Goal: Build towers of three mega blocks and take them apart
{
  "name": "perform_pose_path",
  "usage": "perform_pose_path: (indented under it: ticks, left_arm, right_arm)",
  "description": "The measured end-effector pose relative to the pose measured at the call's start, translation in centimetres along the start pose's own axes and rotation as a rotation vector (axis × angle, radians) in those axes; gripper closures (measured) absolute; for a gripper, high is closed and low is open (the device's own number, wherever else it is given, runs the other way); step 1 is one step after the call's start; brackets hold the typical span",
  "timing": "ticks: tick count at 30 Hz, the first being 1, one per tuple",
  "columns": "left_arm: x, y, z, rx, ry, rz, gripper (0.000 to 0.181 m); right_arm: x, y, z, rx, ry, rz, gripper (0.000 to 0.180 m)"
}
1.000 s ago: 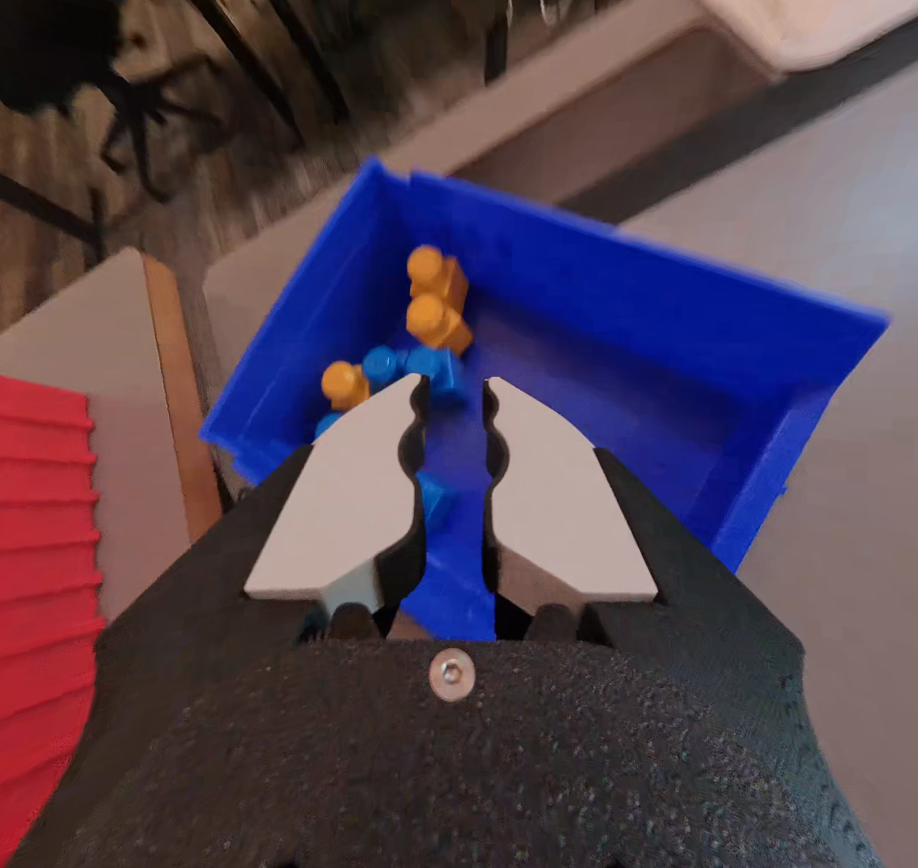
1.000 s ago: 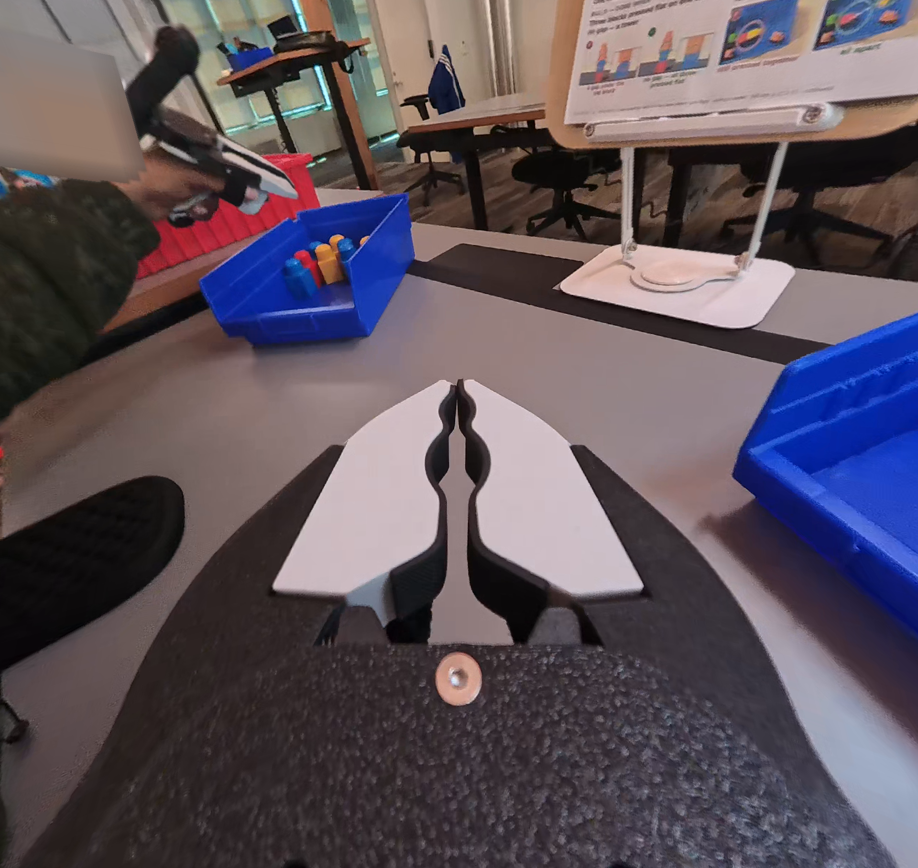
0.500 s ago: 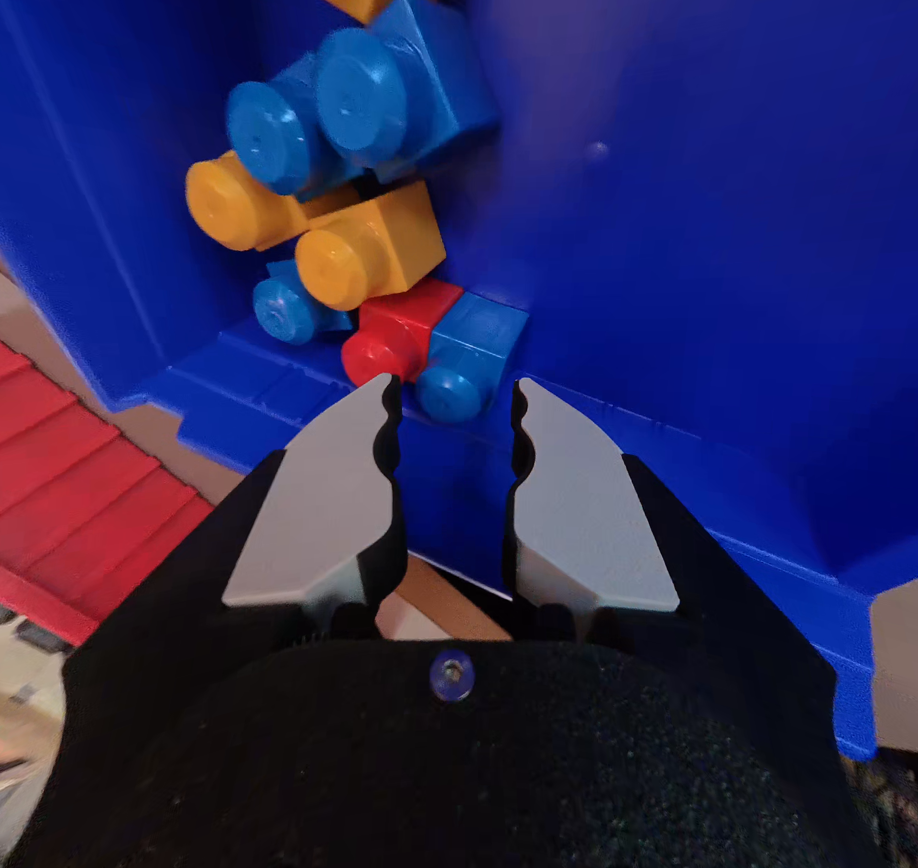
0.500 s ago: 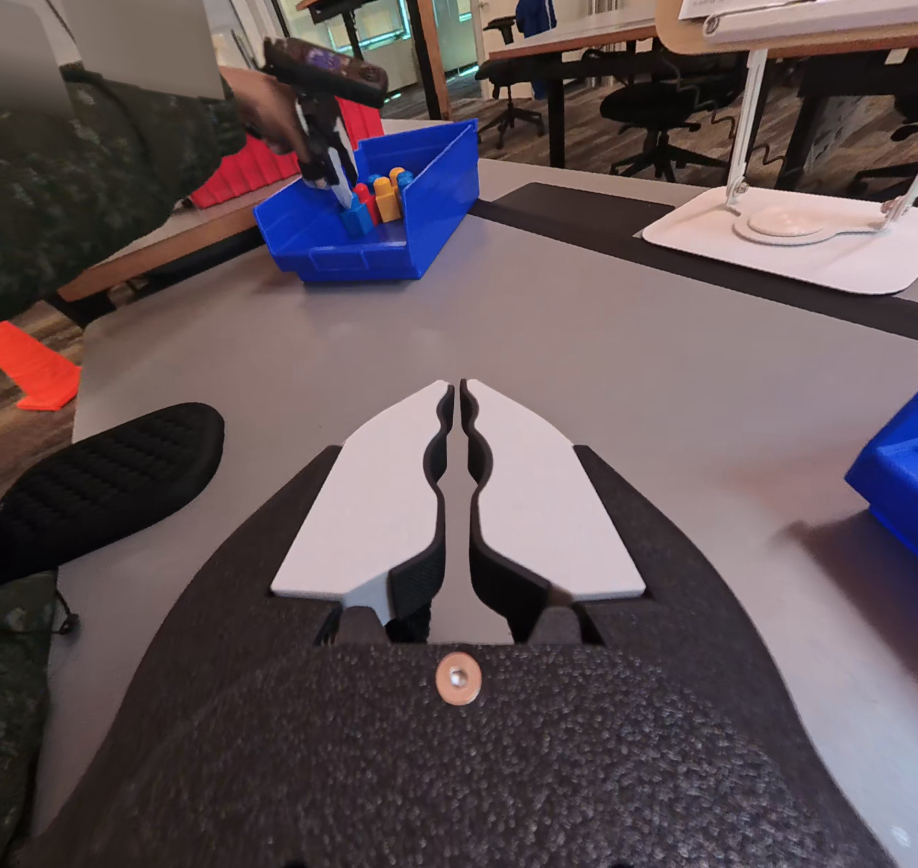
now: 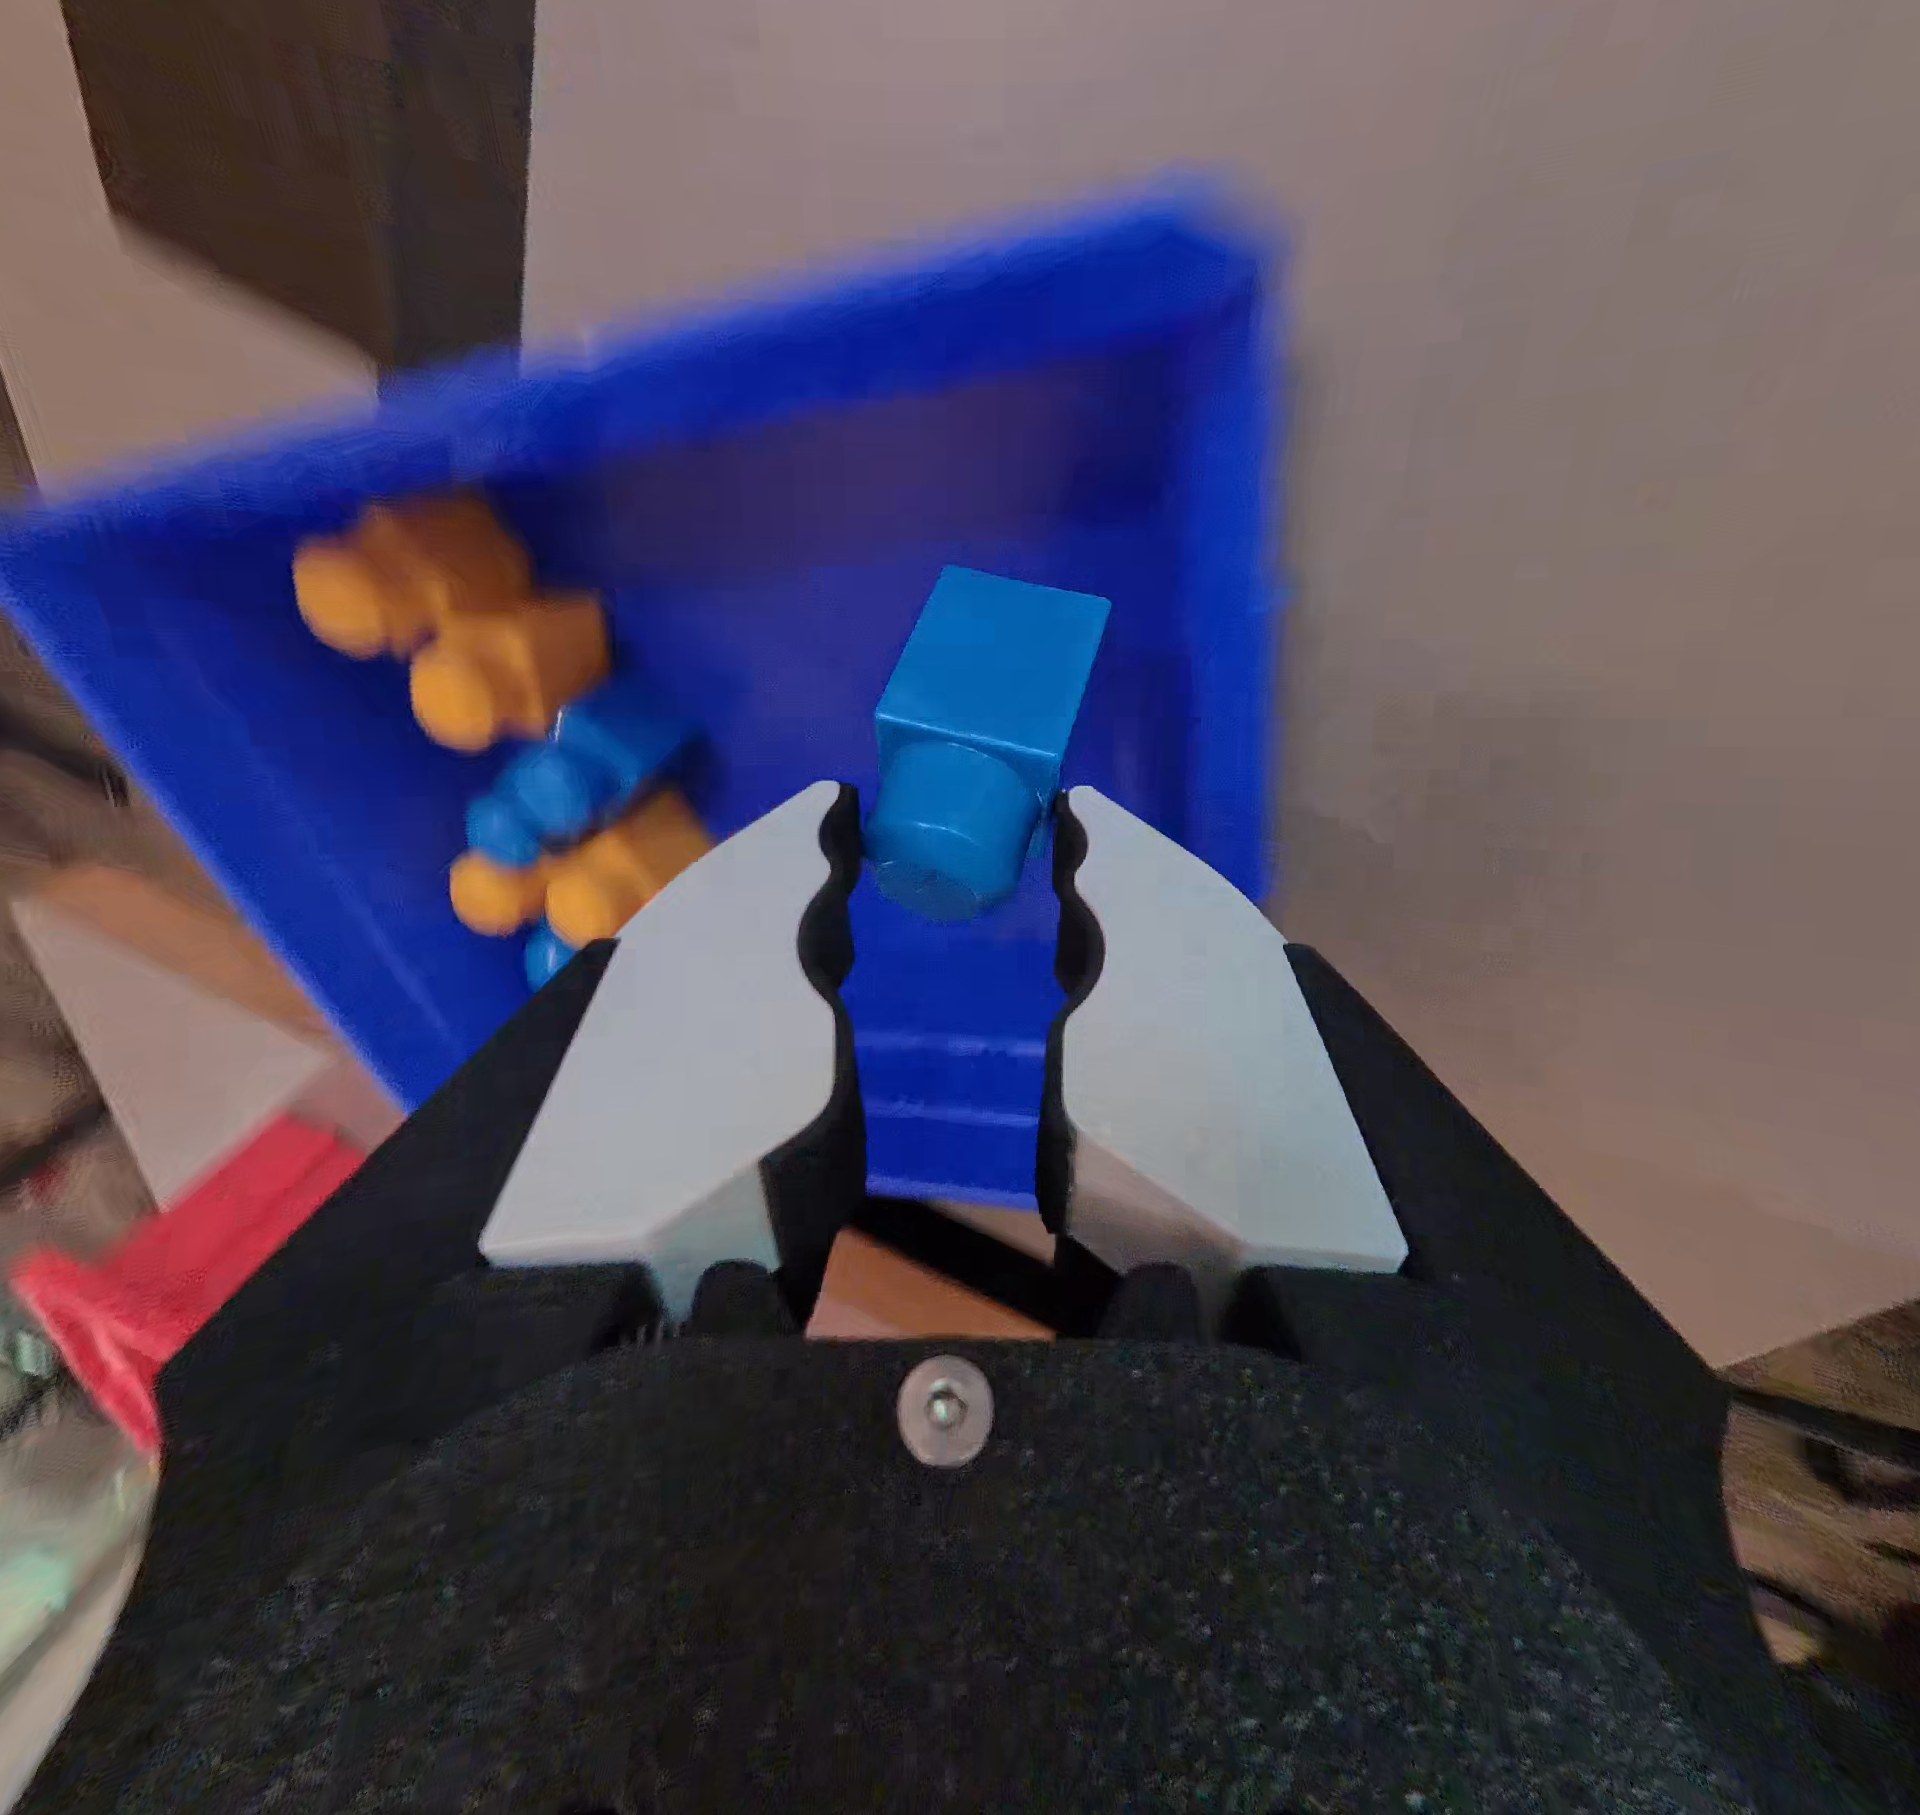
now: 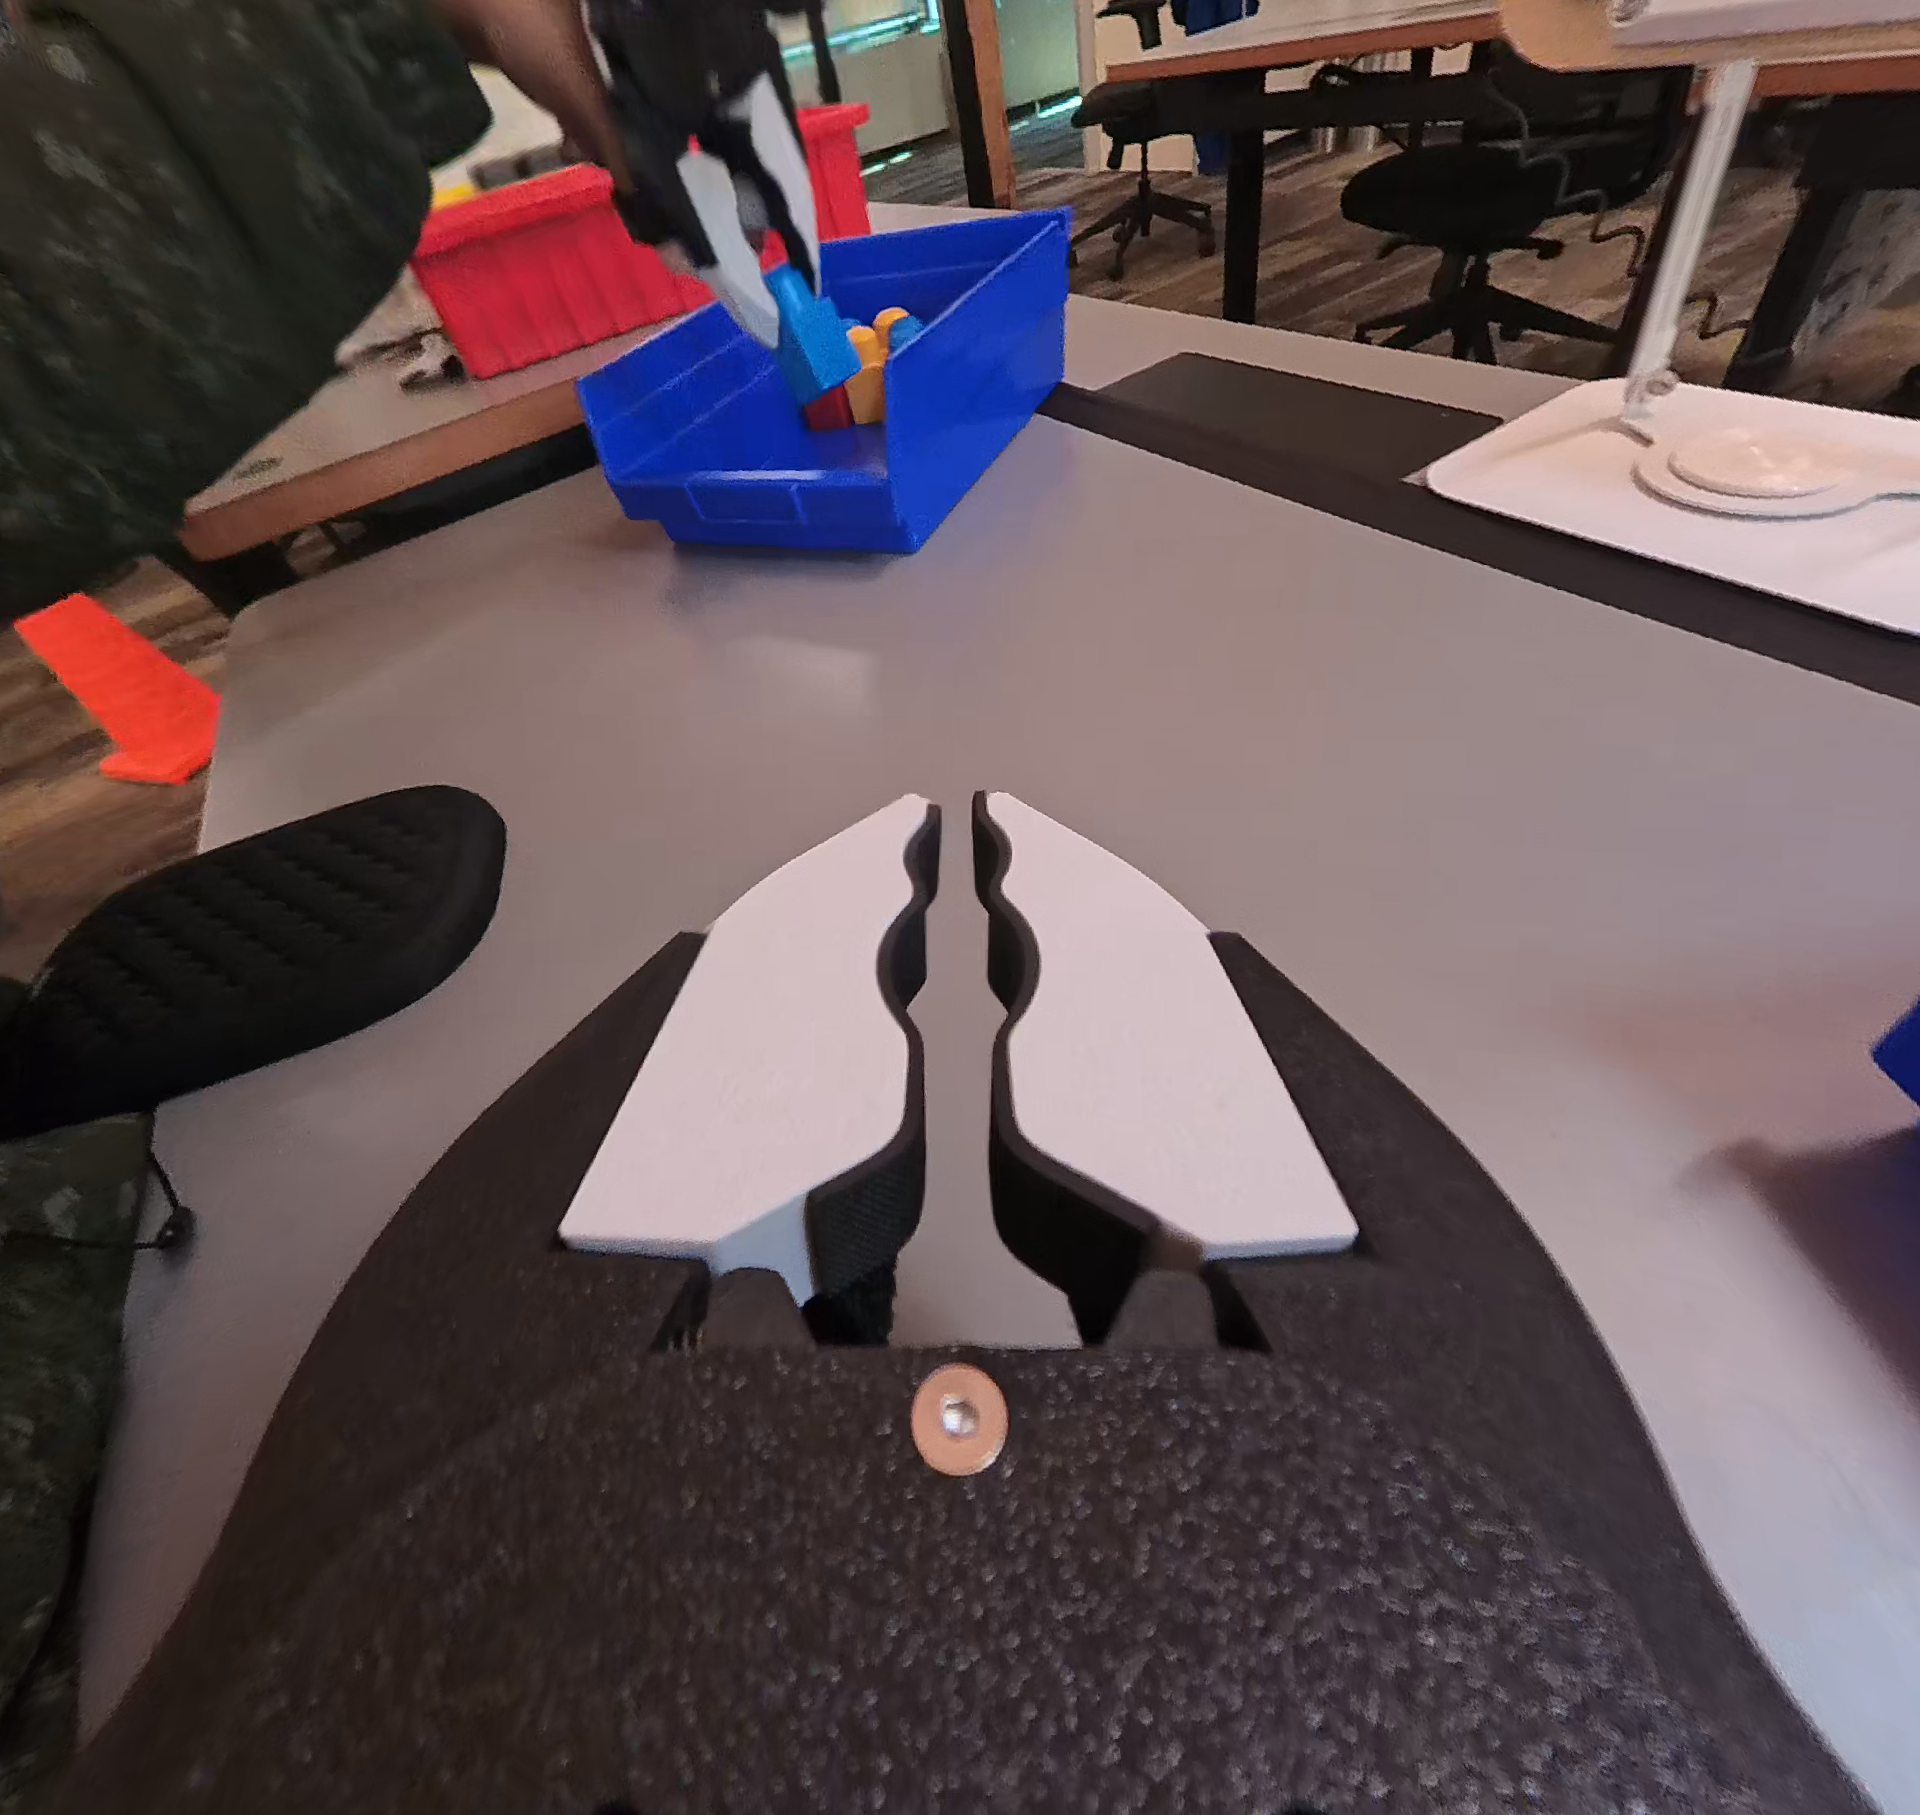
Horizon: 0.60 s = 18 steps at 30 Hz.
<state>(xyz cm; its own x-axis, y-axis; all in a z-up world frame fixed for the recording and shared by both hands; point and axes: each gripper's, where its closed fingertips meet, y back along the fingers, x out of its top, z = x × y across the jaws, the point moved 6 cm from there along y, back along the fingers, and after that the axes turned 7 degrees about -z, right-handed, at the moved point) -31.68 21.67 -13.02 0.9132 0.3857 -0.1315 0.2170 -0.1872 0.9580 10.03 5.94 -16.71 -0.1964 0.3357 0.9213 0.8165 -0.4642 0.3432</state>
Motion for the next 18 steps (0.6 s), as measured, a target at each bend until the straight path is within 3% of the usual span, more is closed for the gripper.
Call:
perform_pose_path:
  ticks: [5, 9, 12, 13, 15, 18]
  left_arm:
    - [8.7, 5.9, 11.2, -0.034, -0.330, 0.235, 0.145]
    - [14.9, 6.8, 19.8, -0.016, -0.538, 0.309, 0.145]
    - [18.5, 7.1, 23.9, -0.027, -0.566, 0.379, 0.145]
    - [19.1, 7.3, 24.8, -0.064, -0.581, 0.400, 0.145]
    - [19.3, 7.7, 25.1, -0.071, -0.615, 0.418, 0.151]
    - [18.4, 8.9, 23.2, -0.096, -0.540, 0.509, 0.152]
  right_arm:
    - [-0.1, -1.6, -2.5, 0.032, 0.145, -0.071, 0.152]
    - [-0.8, -3.8, -4.8, 0.031, 0.274, -0.193, 0.131]
    - [-0.9, -5.3, -5.8, 0.015, 0.349, -0.280, 0.117]
    - [-1.0, -5.8, -6.0, 0.017, 0.361, -0.306, 0.117]
    - [-0.9, -6.1, -5.9, 0.006, 0.402, -0.310, 0.143]
    - [-0.8, -5.3, -5.3, 0.002, 0.446, -0.253, 0.143]
